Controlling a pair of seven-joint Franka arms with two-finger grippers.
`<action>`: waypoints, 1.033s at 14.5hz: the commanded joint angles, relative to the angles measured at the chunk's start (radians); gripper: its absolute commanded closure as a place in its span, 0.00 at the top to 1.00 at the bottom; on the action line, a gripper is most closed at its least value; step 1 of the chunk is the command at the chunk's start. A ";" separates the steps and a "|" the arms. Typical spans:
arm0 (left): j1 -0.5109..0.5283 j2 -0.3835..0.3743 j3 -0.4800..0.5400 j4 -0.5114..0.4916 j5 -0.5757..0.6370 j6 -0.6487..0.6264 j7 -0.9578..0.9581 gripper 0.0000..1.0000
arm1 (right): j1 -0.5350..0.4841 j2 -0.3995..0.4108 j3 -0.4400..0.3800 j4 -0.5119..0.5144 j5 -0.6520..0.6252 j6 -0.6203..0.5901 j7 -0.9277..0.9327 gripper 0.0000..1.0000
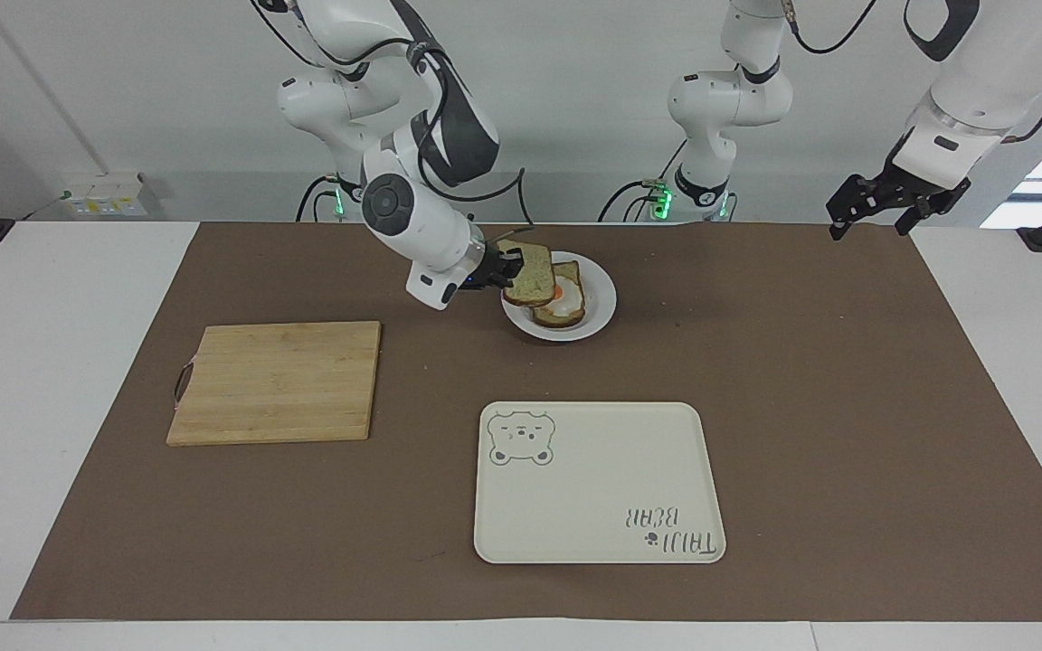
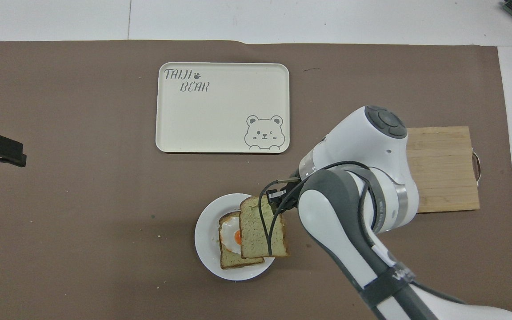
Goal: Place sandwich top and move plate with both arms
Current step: 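Lay the bread slice onto the egg toast with the right gripper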
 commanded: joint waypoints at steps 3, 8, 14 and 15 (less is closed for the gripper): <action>0.010 -0.022 -0.002 -0.021 -0.007 0.000 0.007 1.00 | 0.094 -0.020 -0.002 -0.087 0.032 0.122 0.063 0.00; 0.010 -0.022 -0.002 -0.021 -0.007 0.000 0.007 1.00 | 0.182 -0.018 -0.002 -0.161 0.032 0.228 0.103 0.00; 0.010 -0.022 -0.002 -0.021 -0.007 0.000 0.007 1.00 | 0.180 0.011 -0.002 -0.179 0.042 0.298 0.091 0.00; 0.010 -0.022 -0.002 -0.021 -0.007 0.000 0.007 1.00 | 0.176 0.018 -0.002 -0.176 0.042 0.314 0.088 0.00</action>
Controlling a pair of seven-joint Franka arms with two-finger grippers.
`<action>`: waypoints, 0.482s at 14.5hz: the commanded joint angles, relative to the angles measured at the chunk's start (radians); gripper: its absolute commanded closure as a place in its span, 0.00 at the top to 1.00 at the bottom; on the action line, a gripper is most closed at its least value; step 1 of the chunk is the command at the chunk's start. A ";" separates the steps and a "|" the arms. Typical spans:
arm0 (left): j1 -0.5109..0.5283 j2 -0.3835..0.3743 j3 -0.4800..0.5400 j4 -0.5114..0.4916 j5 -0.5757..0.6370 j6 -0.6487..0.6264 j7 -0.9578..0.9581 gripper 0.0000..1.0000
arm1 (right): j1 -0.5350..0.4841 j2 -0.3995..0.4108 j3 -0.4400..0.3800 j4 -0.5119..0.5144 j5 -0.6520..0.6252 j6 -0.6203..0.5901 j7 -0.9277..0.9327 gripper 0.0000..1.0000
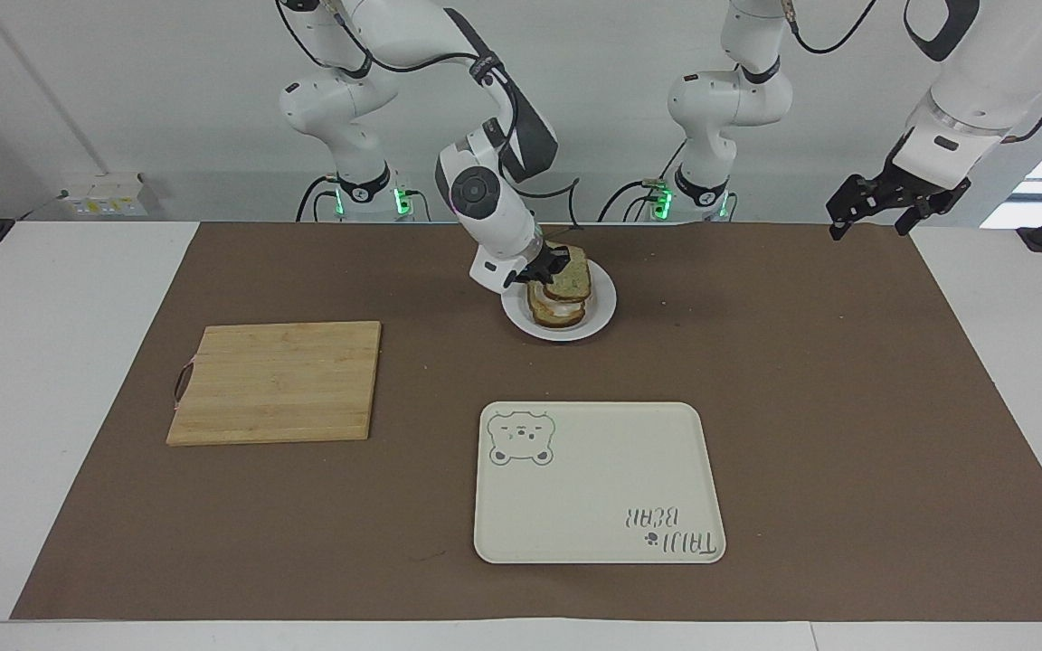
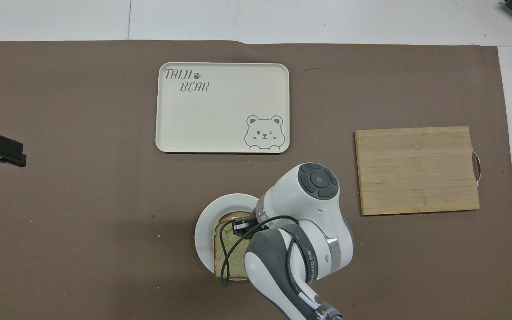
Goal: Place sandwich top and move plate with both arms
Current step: 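Lay the bread slice onto the egg toast with the right gripper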
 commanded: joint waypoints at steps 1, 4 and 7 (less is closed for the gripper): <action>0.010 -0.022 -0.002 -0.021 -0.007 0.000 0.007 1.00 | -0.015 0.017 0.001 -0.002 0.032 0.049 -0.011 0.00; 0.010 -0.022 -0.002 -0.021 -0.007 0.000 0.007 1.00 | -0.021 0.022 0.001 0.002 0.034 0.056 -0.032 0.00; 0.010 -0.022 -0.002 -0.021 -0.007 0.000 0.007 1.00 | -0.021 0.020 0.000 0.001 0.032 0.057 -0.032 0.00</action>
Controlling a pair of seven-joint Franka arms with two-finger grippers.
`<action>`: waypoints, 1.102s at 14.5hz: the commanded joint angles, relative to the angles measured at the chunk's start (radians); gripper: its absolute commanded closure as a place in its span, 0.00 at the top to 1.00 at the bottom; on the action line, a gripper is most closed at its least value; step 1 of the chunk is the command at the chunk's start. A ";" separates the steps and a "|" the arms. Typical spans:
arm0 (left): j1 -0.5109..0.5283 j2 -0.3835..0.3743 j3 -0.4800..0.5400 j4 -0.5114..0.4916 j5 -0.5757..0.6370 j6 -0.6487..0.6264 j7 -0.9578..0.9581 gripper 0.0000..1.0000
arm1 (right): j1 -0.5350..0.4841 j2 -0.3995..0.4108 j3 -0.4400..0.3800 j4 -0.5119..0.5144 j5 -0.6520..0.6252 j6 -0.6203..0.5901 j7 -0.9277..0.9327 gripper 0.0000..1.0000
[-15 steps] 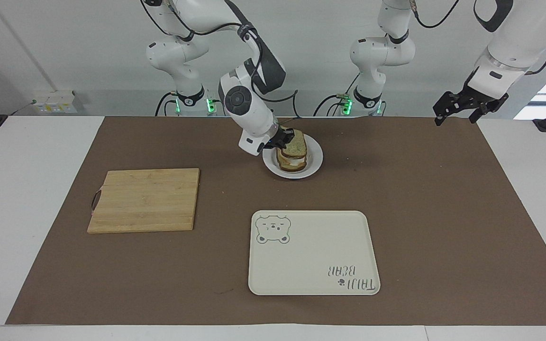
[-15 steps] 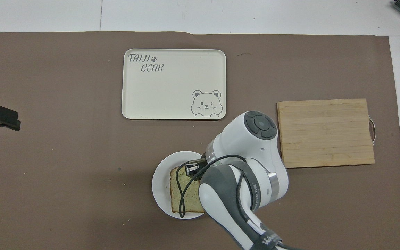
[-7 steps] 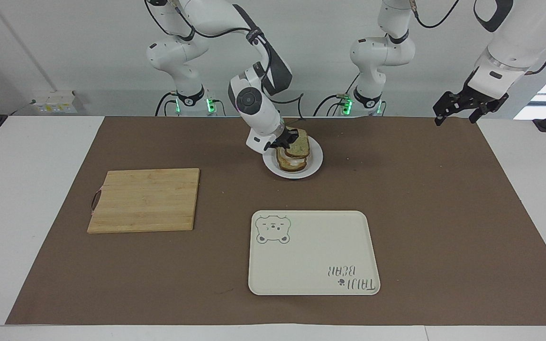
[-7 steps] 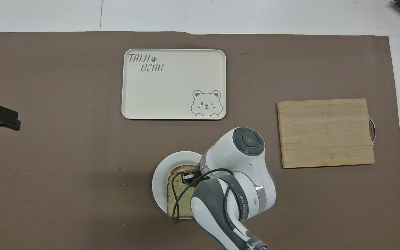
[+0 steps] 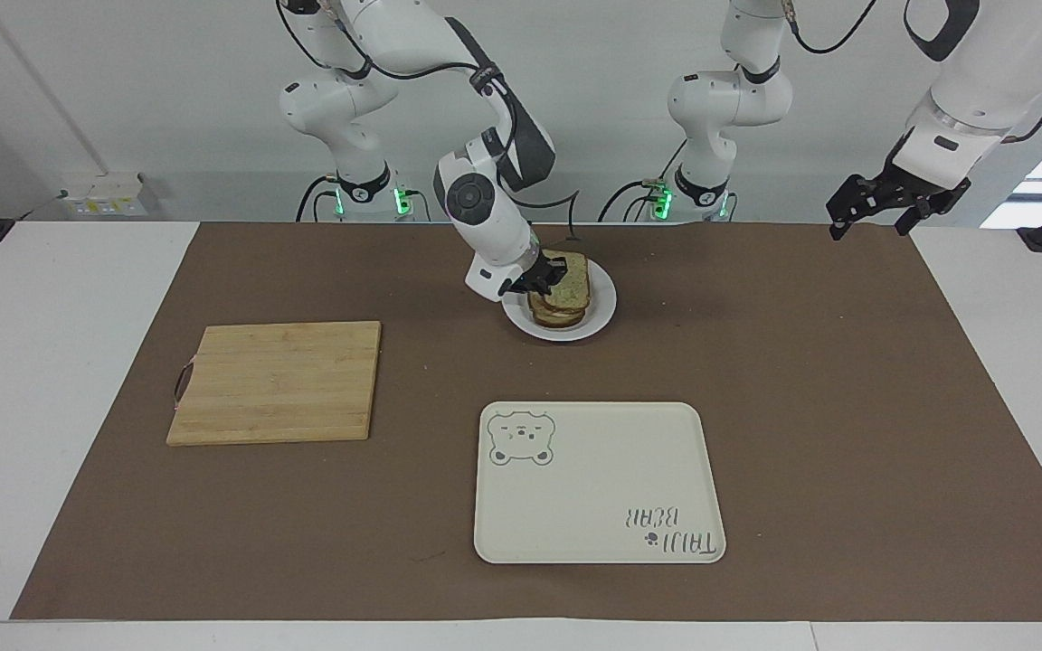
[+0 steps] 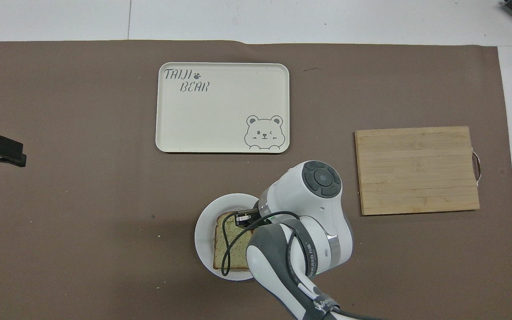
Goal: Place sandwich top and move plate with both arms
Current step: 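Lay the bread slice onto the egg toast with the right gripper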
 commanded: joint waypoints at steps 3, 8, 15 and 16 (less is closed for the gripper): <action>0.010 -0.022 -0.002 -0.021 -0.007 0.000 0.007 1.00 | -0.013 0.001 0.004 0.003 0.031 0.009 -0.029 0.99; 0.010 -0.022 -0.002 -0.021 -0.007 0.000 0.007 1.00 | -0.011 0.010 0.001 0.013 0.009 0.014 -0.028 1.00; 0.010 -0.022 -0.002 -0.021 -0.007 0.000 0.007 1.00 | -0.056 -0.027 -0.010 0.036 -0.242 -0.003 -0.018 1.00; 0.010 -0.022 -0.002 -0.021 -0.007 0.000 0.007 1.00 | -0.071 -0.042 -0.010 0.035 -0.271 -0.008 -0.018 1.00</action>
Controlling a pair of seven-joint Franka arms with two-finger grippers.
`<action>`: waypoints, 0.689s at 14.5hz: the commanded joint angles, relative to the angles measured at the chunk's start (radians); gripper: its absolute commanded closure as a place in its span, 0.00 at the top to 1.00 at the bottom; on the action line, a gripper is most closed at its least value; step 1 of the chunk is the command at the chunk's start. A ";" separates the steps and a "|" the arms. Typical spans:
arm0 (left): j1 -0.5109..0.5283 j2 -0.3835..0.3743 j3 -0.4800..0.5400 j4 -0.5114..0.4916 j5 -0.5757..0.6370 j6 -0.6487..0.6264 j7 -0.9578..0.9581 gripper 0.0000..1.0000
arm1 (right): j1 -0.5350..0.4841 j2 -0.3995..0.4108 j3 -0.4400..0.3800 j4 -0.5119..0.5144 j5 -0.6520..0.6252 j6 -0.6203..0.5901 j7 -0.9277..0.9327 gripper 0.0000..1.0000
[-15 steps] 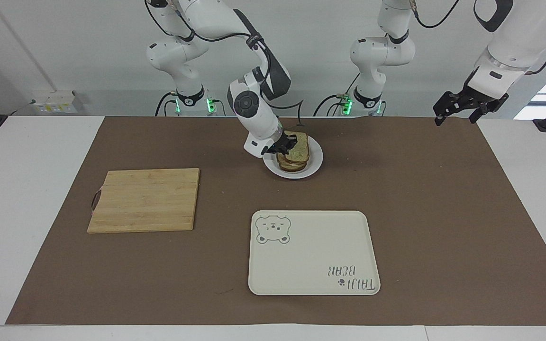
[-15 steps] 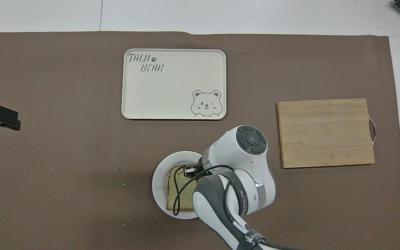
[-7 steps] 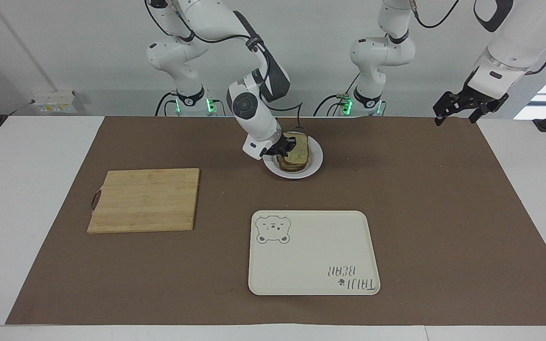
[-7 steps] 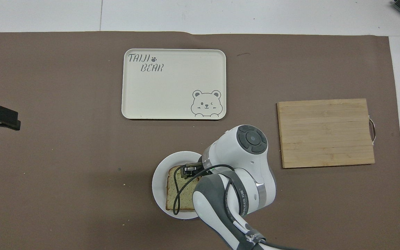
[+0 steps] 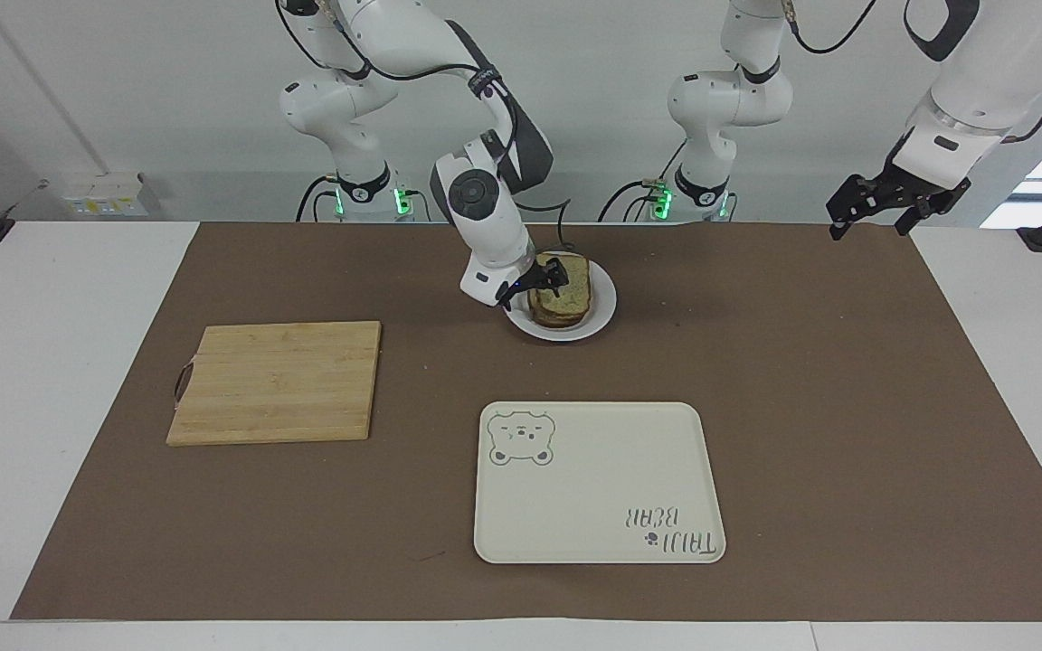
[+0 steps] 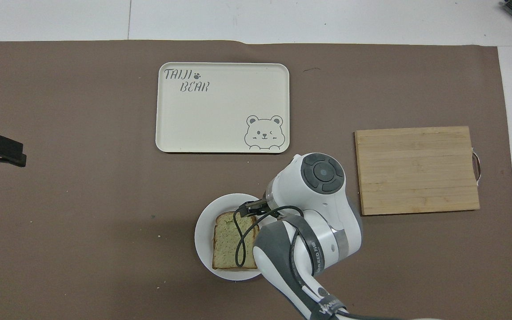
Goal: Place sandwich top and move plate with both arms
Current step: 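Lay the bread slice onto the egg toast with the right gripper, then open the right gripper and withdraw it toward the wooden board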
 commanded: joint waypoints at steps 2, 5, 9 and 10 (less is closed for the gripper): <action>0.010 -0.022 -0.002 -0.021 -0.007 0.000 0.007 1.00 | -0.085 -0.066 0.005 -0.002 -0.134 -0.038 -0.013 1.00; 0.010 -0.023 -0.002 -0.021 -0.007 -0.003 0.007 1.00 | -0.160 -0.097 0.006 0.056 -0.219 -0.150 -0.016 1.00; 0.006 -0.035 -0.005 -0.032 -0.017 0.003 0.001 1.00 | -0.231 -0.114 0.006 0.133 -0.265 -0.278 -0.023 1.00; 0.002 -0.043 -0.004 -0.042 -0.028 0.008 0.001 1.00 | -0.242 -0.118 0.006 0.139 -0.280 -0.290 -0.024 1.00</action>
